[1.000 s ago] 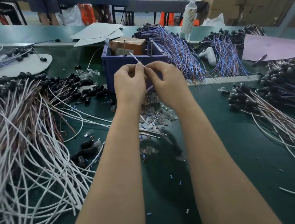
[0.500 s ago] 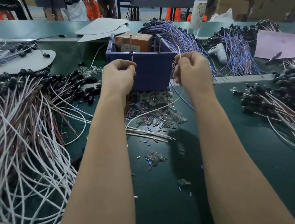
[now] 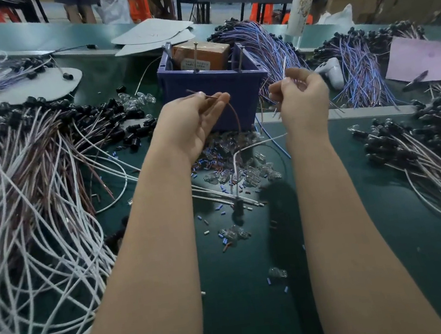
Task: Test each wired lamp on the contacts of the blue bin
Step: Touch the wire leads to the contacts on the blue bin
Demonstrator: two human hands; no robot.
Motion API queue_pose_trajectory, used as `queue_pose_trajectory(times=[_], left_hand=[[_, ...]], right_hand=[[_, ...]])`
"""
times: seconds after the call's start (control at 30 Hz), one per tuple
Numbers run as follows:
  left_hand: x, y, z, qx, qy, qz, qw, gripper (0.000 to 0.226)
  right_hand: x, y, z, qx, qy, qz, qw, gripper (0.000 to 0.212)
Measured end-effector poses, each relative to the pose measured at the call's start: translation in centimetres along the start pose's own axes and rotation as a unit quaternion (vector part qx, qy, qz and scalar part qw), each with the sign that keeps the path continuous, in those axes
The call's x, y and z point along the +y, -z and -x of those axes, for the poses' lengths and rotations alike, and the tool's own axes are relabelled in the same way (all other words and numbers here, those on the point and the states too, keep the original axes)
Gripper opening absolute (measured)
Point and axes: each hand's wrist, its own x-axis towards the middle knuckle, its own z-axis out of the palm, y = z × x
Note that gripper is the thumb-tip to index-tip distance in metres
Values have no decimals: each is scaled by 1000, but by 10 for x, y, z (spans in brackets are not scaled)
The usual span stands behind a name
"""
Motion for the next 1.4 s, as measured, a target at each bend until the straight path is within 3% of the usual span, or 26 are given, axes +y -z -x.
queue_pose_trajectory(times=[0.1,0.3,0.43,0.57,0.73,1.4], left_hand=[[-1,6,-8,59,-43,8,997,8],[-7,8,-17,110,-127,-118,979,16],[-14,0,-24,148,-206,-278,926,13],[-19,-5,-32,167,-231,-333,899,7],[-23,-5,-39,176,-226,-346,893,15],[-18,2,-46,149,-221,-319,909,11]], right_hand=[[1,-3,4,-14,61,83,995,19],[5,-14,11,-55,110,149,981,19],[5,-19,12,-59,114,153,980,19],[6,-20,10,-64,111,169,977,20],[7,-20,9,-67,107,188,974,20],[10,-21,11,-90,100,187,973,20]])
